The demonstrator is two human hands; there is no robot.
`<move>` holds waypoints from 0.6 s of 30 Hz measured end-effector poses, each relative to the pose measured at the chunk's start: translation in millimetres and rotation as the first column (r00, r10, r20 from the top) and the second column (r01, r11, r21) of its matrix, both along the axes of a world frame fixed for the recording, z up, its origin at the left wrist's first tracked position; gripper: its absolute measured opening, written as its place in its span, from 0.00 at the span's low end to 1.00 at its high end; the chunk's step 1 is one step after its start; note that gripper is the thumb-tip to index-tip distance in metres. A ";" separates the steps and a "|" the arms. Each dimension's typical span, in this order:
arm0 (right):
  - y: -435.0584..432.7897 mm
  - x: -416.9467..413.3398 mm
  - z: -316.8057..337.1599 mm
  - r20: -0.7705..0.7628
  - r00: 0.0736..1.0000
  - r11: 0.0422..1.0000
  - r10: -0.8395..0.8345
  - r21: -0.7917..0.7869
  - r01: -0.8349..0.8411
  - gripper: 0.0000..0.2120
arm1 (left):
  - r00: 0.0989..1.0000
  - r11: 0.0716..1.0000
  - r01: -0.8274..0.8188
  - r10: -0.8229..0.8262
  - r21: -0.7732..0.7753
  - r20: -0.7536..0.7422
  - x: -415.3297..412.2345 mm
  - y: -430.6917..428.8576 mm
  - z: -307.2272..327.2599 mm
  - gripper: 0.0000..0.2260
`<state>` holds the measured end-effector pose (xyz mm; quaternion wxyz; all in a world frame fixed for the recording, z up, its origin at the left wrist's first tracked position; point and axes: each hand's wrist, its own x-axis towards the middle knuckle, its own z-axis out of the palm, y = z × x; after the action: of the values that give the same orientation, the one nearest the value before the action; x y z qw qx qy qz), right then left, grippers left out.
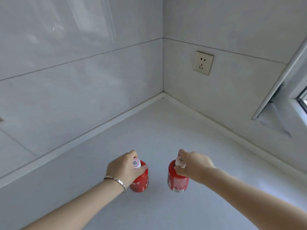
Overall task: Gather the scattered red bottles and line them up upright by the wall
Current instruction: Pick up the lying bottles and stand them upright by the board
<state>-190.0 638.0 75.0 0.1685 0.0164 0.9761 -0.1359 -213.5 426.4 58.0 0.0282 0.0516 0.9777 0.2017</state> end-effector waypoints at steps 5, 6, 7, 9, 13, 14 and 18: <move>-83.1 53.1 48.6 -0.060 0.980 0.978 0.190 -0.080 -0.194 0.18 | 0.982 0.981 -0.185 0.186 0.057 -0.015 104.9 -65.2 38.3 0.14; -103.1 62.0 55.3 -0.068 0.971 0.969 0.229 -0.085 -0.234 0.18 | 0.974 0.972 -0.225 0.226 0.066 -0.016 125.4 -82.4 44.1 0.15; -123.0 70.5 60.5 -0.073 0.960 0.957 0.269 -0.087 -0.275 0.18 | 0.964 0.961 -0.265 0.267 0.072 -0.016 145.0 -100.1 48.9 0.15; -164.1 85.8 67.5 -0.089 0.935 0.931 0.344 -0.096 -0.352 0.18 | 0.934 0.932 -0.353 0.356 0.084 -0.021 182.4 -138.1 56.0 0.15; -253.1 119.4 69.9 -0.101 0.858 0.855 0.503 -0.083 -0.512 0.17 | 0.823 0.818 -0.558 0.567 0.136 -0.034 256.1 -223.6 60.3 0.14; -277.2 129.3 68.8 -0.100 0.835 0.832 0.541 -0.079 -0.549 0.17 | 0.788 0.784 -0.604 0.614 0.143 -0.038 275.1 -246.3 59.6 0.14; -380.7 174.0 58.2 -0.071 0.749 0.744 0.659 -0.086 -0.663 0.17 | 0.656 0.653 -0.741 0.754 0.155 -0.040 354.3 -344.9 51.5 0.13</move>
<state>-16.1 257.3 133.2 0.1888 -0.3416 0.9129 -0.1191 140.8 81.5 109.6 -0.1099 -0.3438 0.8976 0.2532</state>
